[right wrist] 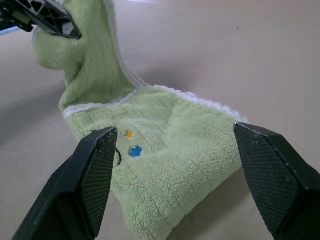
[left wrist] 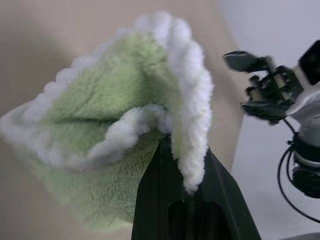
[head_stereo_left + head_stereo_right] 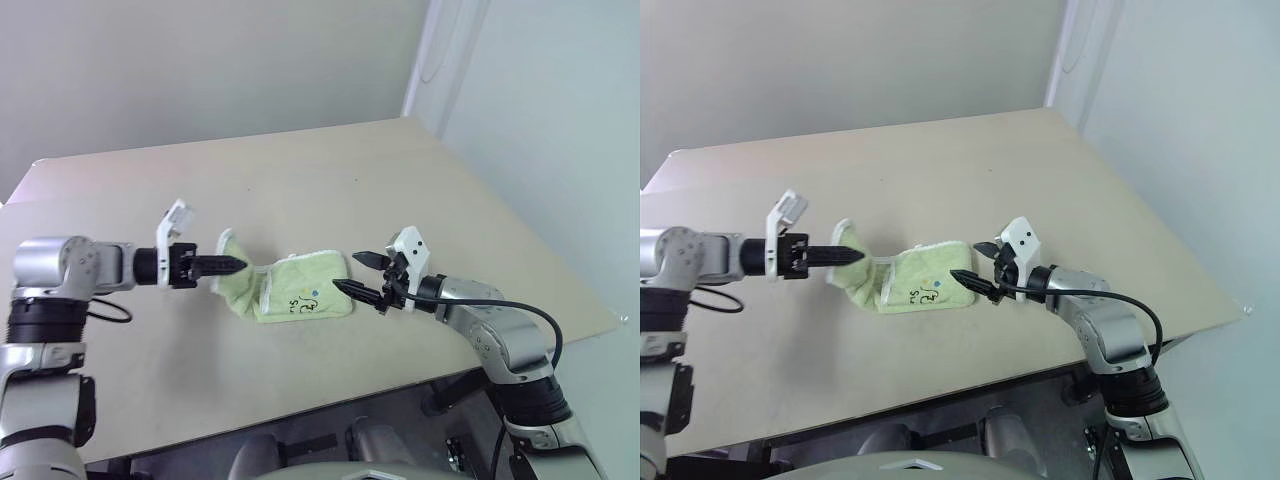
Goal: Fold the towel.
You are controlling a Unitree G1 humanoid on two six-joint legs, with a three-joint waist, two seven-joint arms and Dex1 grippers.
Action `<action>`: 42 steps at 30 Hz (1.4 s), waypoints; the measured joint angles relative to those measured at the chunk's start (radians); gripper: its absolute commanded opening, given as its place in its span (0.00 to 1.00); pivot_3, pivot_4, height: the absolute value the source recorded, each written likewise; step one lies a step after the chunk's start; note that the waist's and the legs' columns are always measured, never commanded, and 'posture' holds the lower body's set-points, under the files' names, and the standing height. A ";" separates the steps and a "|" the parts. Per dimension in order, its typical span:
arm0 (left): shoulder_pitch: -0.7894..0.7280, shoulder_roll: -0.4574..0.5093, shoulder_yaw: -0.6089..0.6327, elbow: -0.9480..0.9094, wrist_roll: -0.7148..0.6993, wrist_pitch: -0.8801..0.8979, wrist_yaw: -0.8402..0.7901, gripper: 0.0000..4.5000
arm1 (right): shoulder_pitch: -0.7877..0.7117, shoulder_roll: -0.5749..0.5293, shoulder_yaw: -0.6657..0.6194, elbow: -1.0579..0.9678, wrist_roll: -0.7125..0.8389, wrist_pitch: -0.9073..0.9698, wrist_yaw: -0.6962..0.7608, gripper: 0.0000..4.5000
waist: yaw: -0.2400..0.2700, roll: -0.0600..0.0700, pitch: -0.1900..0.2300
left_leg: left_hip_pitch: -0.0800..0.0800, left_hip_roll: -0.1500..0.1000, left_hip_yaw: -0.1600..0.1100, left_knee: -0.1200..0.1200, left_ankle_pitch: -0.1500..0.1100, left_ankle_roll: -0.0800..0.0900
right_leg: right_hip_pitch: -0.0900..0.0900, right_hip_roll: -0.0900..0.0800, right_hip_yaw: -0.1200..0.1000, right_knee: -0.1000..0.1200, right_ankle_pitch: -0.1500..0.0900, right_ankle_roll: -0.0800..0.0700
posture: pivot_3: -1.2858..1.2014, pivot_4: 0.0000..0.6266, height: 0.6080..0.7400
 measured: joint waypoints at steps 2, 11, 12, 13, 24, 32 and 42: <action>-0.029 -0.033 -0.027 0.009 0.000 0.012 0.010 0.02 | 0.006 0.002 0.000 -0.016 0.000 0.001 -0.018 0.86 | -0.001 0.000 0.000 | 0.000 0.000 0.000 0.000 0.000 0.000 | 0.000 0.000 0.000 0.000 0.000 0.000 | 0.52 0.00 1.00; -0.196 -0.196 -0.166 0.156 0.055 0.009 0.044 0.02 | 0.067 0.005 -0.033 -0.066 0.009 0.020 -0.092 0.86 | 0.021 0.000 0.000 | 0.000 -0.001 0.000 0.002 0.000 0.000 | 0.001 0.000 0.001 0.000 -0.001 -0.002 | 0.52 0.00 1.00; -0.216 -0.224 -0.172 0.188 0.065 0.006 0.057 0.02 | 0.072 0.007 -0.033 -0.073 0.010 0.021 -0.100 0.86 | 0.023 0.000 0.000 | 0.000 -0.001 0.001 0.002 0.000 0.000 | 0.001 0.000 0.001 0.000 -0.002 -0.003 | 0.52 0.00 1.00; -0.229 -0.249 -0.176 0.215 0.076 0.002 0.068 0.02 | 0.078 0.008 -0.033 -0.079 0.010 0.021 -0.107 0.86 | 0.024 0.000 0.000 | 0.000 -0.001 0.000 0.002 0.000 0.000 | 0.001 0.000 0.001 0.000 -0.002 -0.003 | 0.52 0.00 1.00; -0.248 -0.330 -0.236 0.281 0.116 0.006 0.088 0.02 | 0.129 0.005 -0.048 -0.115 0.020 0.033 -0.163 0.86 | 0.024 0.000 0.000 | 0.000 -0.001 0.000 0.001 0.000 0.000 | 0.000 0.000 0.001 0.000 -0.001 -0.002 | 0.52 0.00 1.00; -0.247 -0.366 -0.199 0.279 0.118 -0.015 0.125 0.16 | 0.134 -0.002 -0.047 -0.115 0.008 0.032 -0.186 0.86 | 0.025 0.000 0.000 | 0.000 -0.001 0.000 0.001 0.000 0.000 | 0.000 0.000 0.001 0.000 -0.001 -0.002 | 0.52 0.00 1.00; -0.203 -0.347 -0.180 0.154 0.072 0.021 0.096 0.93 | 0.129 -0.001 -0.032 -0.099 -0.012 0.027 -0.191 0.86 | 0.024 0.000 0.000 | 0.000 -0.001 0.000 0.001 0.000 0.000 | 0.000 0.000 0.002 0.000 -0.002 -0.002 | 0.52 0.00 1.00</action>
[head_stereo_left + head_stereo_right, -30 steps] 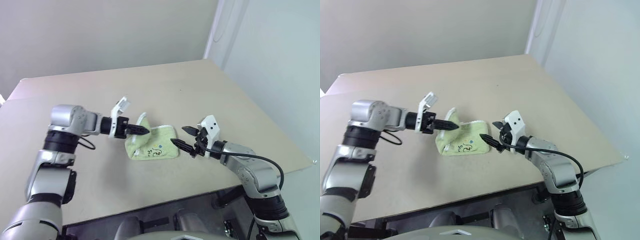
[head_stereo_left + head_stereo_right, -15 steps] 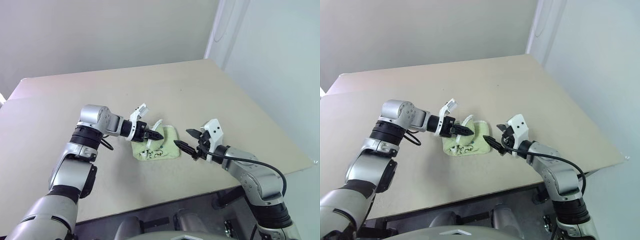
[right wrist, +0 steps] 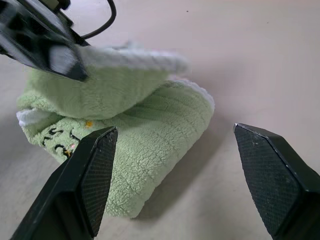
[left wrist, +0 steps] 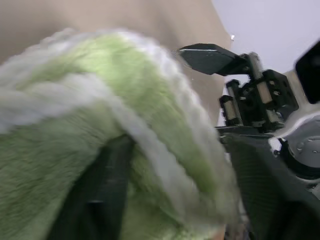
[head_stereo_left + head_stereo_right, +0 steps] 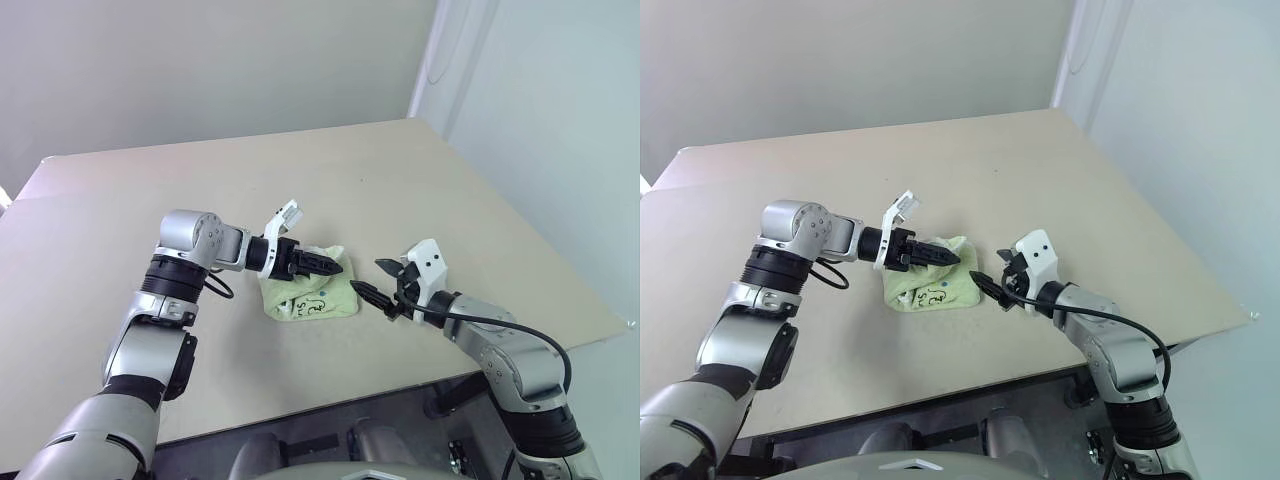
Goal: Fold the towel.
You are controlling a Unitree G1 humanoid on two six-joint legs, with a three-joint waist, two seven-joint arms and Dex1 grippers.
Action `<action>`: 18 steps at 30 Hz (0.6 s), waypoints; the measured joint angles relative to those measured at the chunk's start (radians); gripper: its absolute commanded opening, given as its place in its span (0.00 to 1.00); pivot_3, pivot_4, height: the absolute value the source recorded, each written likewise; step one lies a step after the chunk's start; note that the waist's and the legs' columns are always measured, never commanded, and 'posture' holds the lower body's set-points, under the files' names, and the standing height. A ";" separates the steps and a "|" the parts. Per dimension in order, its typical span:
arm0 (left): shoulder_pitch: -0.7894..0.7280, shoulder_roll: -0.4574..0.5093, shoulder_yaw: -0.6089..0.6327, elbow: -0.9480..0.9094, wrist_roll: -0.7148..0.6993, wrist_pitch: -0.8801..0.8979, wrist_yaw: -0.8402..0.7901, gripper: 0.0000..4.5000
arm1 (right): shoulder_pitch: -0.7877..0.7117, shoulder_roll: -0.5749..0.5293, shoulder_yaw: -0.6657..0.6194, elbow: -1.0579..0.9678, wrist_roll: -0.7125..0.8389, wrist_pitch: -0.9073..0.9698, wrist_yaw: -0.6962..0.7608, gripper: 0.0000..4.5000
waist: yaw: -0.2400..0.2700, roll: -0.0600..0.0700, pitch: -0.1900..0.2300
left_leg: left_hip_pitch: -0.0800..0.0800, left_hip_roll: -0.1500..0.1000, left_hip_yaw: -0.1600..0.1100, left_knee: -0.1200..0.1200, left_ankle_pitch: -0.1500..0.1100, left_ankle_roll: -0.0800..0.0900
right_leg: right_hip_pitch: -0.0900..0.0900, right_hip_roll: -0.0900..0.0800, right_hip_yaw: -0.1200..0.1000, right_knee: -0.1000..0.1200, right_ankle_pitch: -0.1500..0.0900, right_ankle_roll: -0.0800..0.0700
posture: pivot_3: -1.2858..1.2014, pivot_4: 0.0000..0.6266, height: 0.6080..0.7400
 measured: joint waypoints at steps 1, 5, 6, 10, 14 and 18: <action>0.008 0.009 0.001 -0.019 -0.008 0.003 -0.009 0.99 | -0.002 0.000 0.000 0.001 0.000 -0.001 0.000 0.86 | -0.001 0.000 0.000 | 0.000 0.000 0.000 0.000 0.000 0.000 | 0.000 0.000 0.000 0.000 0.000 0.000 | 0.52 0.00 1.00; 0.021 0.068 0.021 -0.107 -0.048 -0.004 -0.063 0.99 | -0.009 0.000 0.000 0.011 0.000 -0.003 0.002 0.86 | -0.001 0.000 0.000 | 0.000 0.000 0.000 0.000 0.000 0.000 | 0.000 0.000 0.000 0.000 0.000 0.000 | 0.52 0.00 1.00; 0.023 0.083 0.034 -0.124 -0.056 -0.015 -0.077 0.99 | -0.012 0.000 0.000 0.017 0.000 -0.004 0.002 0.86 | 0.000 0.000 0.000 | 0.000 0.000 0.000 0.000 0.000 0.000 | 0.000 0.000 0.000 0.000 0.000 0.000 | 0.52 0.00 1.00; 0.040 0.147 0.043 -0.190 -0.067 -0.085 -0.126 0.99 | -0.029 0.004 -0.001 0.031 0.005 0.000 0.002 0.86 | 0.000 0.000 0.000 | 0.000 0.000 0.000 0.000 0.000 0.000 | 0.000 0.000 0.000 0.000 0.000 0.000 | 0.52 0.00 1.00; 0.038 0.202 0.041 -0.196 -0.054 -0.157 -0.158 0.99 | -0.056 0.013 -0.009 0.036 0.032 0.034 0.001 0.86 | -0.001 0.000 0.000 | 0.000 0.000 0.000 0.000 0.000 0.000 | 0.000 0.000 0.000 0.000 0.000 -0.001 | 0.52 0.00 1.00; 0.034 0.270 0.020 -0.125 0.029 -0.274 -0.176 0.99 | -0.092 0.025 -0.042 0.036 0.091 0.111 -0.003 0.86 | -0.001 0.000 0.000 | 0.000 0.000 0.000 0.000 0.000 0.000 | 0.000 0.000 0.000 0.000 0.000 -0.001 | 0.52 0.00 1.00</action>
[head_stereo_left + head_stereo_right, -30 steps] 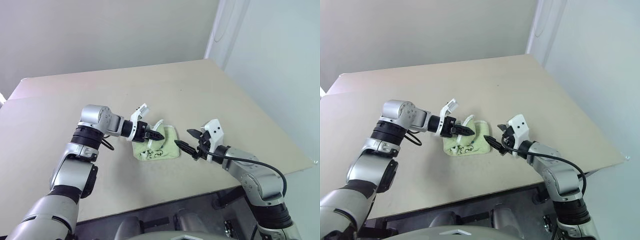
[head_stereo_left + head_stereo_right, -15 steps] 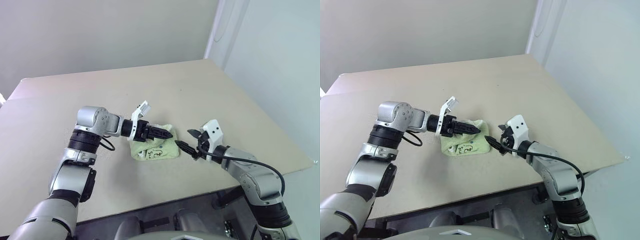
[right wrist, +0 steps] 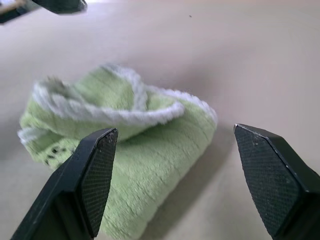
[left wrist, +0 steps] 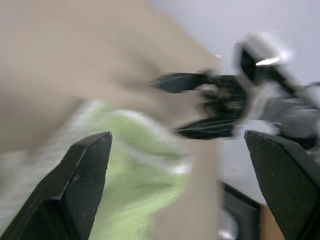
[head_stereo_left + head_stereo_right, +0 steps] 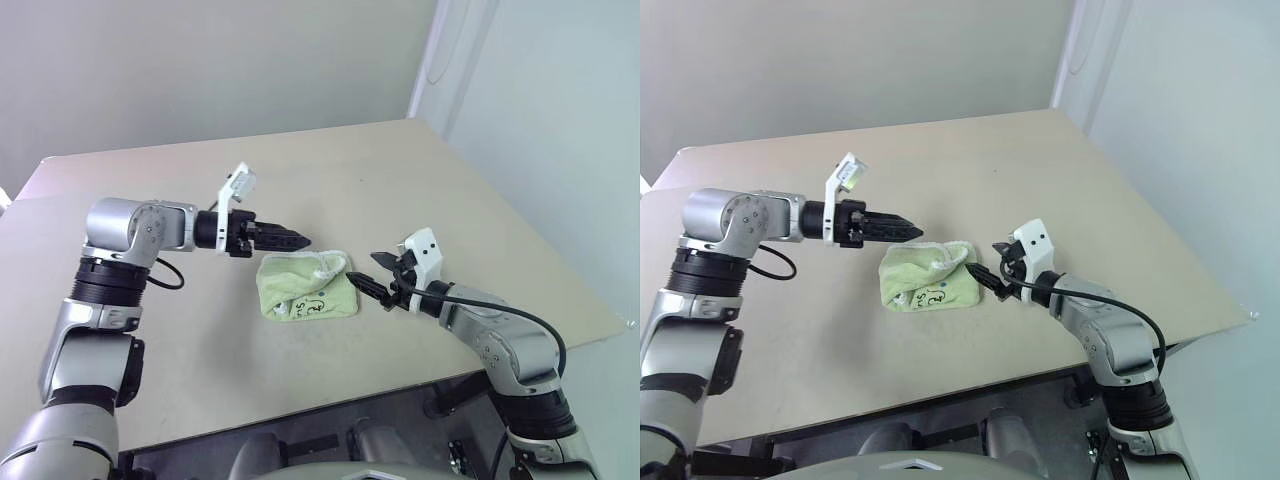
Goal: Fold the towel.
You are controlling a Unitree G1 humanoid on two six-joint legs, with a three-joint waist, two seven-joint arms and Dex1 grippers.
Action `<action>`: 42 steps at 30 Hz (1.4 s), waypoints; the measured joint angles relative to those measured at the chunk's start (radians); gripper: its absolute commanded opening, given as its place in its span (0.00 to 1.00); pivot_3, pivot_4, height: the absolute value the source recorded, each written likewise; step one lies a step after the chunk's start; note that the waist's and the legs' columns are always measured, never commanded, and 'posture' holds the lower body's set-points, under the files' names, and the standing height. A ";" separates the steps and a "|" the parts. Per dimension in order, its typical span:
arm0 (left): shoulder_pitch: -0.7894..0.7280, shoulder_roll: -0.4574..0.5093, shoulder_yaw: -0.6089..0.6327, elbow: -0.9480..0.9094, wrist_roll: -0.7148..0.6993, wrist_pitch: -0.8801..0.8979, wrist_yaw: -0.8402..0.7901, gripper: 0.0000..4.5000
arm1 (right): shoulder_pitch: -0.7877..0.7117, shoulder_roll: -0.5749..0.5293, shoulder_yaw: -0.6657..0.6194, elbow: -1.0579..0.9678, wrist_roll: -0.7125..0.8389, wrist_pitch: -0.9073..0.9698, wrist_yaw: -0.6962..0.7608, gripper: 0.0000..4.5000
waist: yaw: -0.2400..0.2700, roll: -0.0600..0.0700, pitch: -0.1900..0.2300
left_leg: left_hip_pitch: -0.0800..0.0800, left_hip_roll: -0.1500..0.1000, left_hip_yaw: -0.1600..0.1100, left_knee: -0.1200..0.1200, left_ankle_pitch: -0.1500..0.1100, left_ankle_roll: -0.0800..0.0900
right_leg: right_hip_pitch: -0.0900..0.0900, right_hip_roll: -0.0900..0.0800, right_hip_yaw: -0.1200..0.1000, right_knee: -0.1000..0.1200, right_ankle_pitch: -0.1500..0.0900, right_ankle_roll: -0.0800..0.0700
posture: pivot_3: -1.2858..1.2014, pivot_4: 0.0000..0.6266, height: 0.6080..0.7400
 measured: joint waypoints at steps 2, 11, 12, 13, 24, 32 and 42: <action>0.002 0.042 -0.030 0.036 0.062 -0.079 -0.012 0.99 | -0.028 0.015 -0.038 0.000 0.054 0.062 -0.015 0.86 | 0.000 0.000 0.000 | 0.000 0.000 0.000 0.000 0.000 0.000 | 0.000 0.000 0.000 0.000 0.001 -0.001 | 0.52 0.00 1.00; 0.310 0.138 -0.078 -0.156 0.258 -0.535 -0.072 0.99 | -0.241 0.047 -0.139 -0.024 0.293 0.340 -0.087 0.86 | 0.007 0.001 0.000 | -0.003 0.001 0.000 -0.001 0.000 0.000 | -0.002 -0.001 0.000 0.000 0.002 -0.003 | 0.52 0.00 1.00; 0.328 0.128 -0.082 -0.180 0.273 -0.562 -0.065 0.99 | -0.260 0.044 -0.104 -0.023 0.286 0.355 -0.095 0.86 | 0.008 0.001 0.000 | -0.003 0.001 0.001 0.000 0.000 0.000 | -0.002 -0.001 0.000 0.000 0.002 -0.003 | 0.52 0.00 1.00; 0.335 0.115 -0.087 -0.196 0.280 -0.577 -0.057 0.99 | -0.271 0.044 -0.070 -0.020 0.272 0.362 -0.100 0.86 | 0.009 0.000 0.000 | -0.003 0.001 0.001 0.001 0.000 0.000 | -0.002 -0.001 0.000 0.000 0.002 -0.004 | 0.52 0.00 1.00; 0.377 0.067 -0.110 -0.244 0.322 -0.617 -0.063 0.99 | -0.298 0.021 0.234 0.147 0.007 0.294 -0.139 0.86 | 0.000 0.000 0.000 | -0.002 0.000 0.001 0.000 0.000 0.000 | -0.002 0.000 0.001 0.000 0.004 0.000 | 0.52 0.00 1.00; 0.425 0.086 -0.109 -0.296 0.301 -0.616 -0.137 0.99 | -0.234 -0.058 0.238 0.106 -0.053 0.267 -0.106 0.86 | 0.001 0.000 0.000 | -0.002 0.000 0.001 0.001 0.000 0.000 | -0.001 0.000 0.001 0.000 0.001 -0.001 | 0.52 0.00 1.00; 0.431 0.096 -0.106 -0.308 0.279 -0.602 -0.164 0.99 | -0.199 -0.141 0.209 -0.040 -0.008 0.247 0.033 0.86 | 0.001 0.000 0.000 | -0.001 0.001 0.001 0.001 0.000 0.000 | -0.001 0.000 0.001 0.000 0.000 0.001 | 0.52 0.00 1.00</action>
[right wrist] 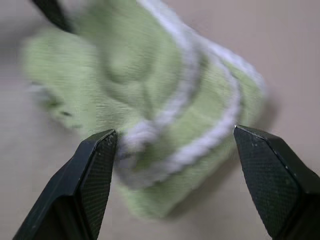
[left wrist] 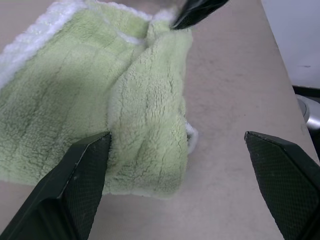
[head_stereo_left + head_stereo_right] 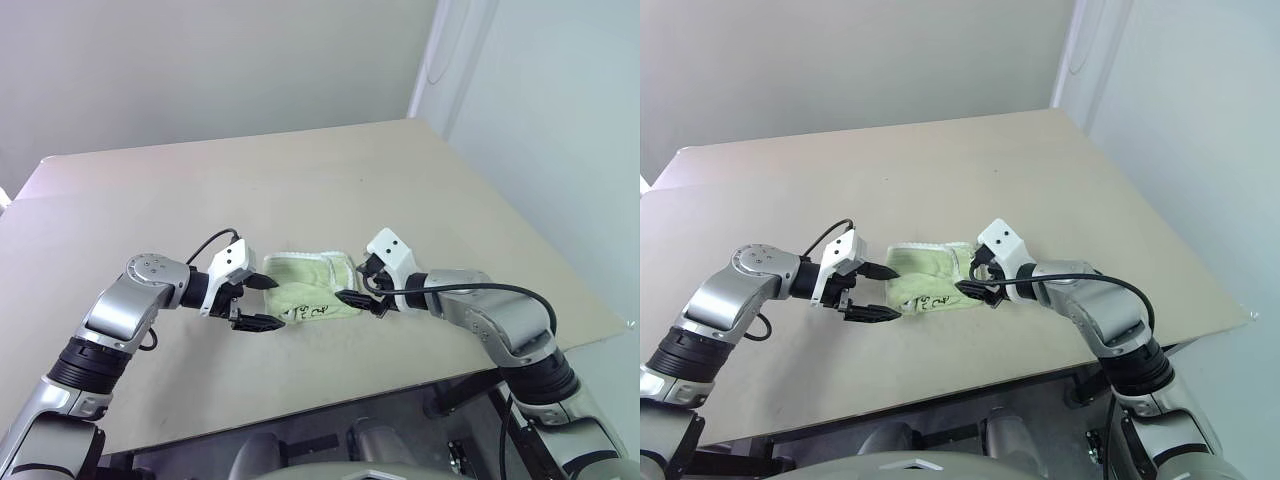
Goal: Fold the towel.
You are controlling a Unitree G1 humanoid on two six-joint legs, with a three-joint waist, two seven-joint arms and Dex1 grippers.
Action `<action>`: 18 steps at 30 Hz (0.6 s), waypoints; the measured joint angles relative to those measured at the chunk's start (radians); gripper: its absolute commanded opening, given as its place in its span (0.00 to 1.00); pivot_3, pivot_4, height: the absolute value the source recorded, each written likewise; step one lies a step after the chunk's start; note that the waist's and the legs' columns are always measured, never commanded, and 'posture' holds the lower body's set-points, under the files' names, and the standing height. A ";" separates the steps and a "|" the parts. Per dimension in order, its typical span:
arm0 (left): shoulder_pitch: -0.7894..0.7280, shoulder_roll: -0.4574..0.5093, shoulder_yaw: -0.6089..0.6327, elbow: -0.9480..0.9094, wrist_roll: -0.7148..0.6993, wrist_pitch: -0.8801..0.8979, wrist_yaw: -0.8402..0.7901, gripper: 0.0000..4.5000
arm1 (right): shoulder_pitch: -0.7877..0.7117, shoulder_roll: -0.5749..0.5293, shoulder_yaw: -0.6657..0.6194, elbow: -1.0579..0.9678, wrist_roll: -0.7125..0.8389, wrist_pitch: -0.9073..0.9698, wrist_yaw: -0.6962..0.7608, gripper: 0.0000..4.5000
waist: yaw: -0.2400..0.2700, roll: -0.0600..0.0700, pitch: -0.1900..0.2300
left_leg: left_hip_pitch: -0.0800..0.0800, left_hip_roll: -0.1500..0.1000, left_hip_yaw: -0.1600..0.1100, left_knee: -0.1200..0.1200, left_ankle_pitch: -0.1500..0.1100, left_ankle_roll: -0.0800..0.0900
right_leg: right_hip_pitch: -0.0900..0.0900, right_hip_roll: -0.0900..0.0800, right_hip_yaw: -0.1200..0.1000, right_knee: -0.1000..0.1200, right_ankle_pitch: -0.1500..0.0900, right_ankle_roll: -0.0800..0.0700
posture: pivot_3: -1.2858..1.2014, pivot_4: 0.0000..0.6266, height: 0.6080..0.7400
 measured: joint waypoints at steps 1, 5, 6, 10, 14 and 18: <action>0.000 -0.001 0.000 0.000 0.000 0.001 0.002 0.99 | -0.005 0.014 -0.022 0.000 0.020 0.003 0.008 0.86 | 0.000 0.000 0.000 | 0.000 0.000 0.000 0.000 0.000 0.000 | 0.000 0.000 0.000 0.000 0.000 0.000 | 0.52 0.00 1.00; -0.002 -0.007 -0.002 -0.001 0.006 0.006 0.013 0.99 | -0.072 0.093 -0.120 0.020 0.087 0.014 0.004 0.86 | -0.001 0.000 0.000 | 0.001 0.000 0.000 0.000 0.000 0.000 | 0.001 0.000 0.000 0.000 0.000 0.000 | 0.52 0.00 1.00; -0.008 -0.011 -0.002 -0.001 0.006 0.013 0.018 0.99 | -0.090 0.115 -0.135 0.036 0.089 0.014 -0.009 0.86 | 0.000 0.000 0.000 | 0.001 0.000 0.000 0.000 0.000 0.000 | 0.001 0.000 0.000 0.001 0.000 0.000 | 0.52 0.00 1.00; -0.030 -0.014 -0.001 -0.023 0.005 0.044 0.031 0.99 | -0.124 0.204 -0.142 0.179 0.067 -0.007 -0.064 0.86 | 0.000 -0.001 0.000 | 0.001 0.000 0.000 0.000 0.000 0.000 | 0.001 0.000 0.000 0.001 0.001 -0.001 | 0.52 0.00 1.00; -0.030 -0.013 0.001 -0.061 -0.012 0.085 0.046 0.99 | -0.123 0.223 -0.099 0.288 0.003 -0.058 -0.075 0.86 | -0.001 0.000 0.000 | 0.000 0.000 0.000 -0.001 0.000 0.000 | -0.001 0.000 0.000 0.001 0.004 -0.001 | 0.52 0.00 1.00; -0.029 -0.007 0.011 -0.074 -0.030 0.106 0.050 0.99 | -0.118 0.226 -0.073 0.307 -0.021 -0.091 -0.064 0.86 | -0.004 0.000 0.000 | 0.000 0.000 0.000 -0.001 0.000 0.000 | -0.001 0.000 0.000 0.001 0.004 -0.001 | 0.52 0.00 1.00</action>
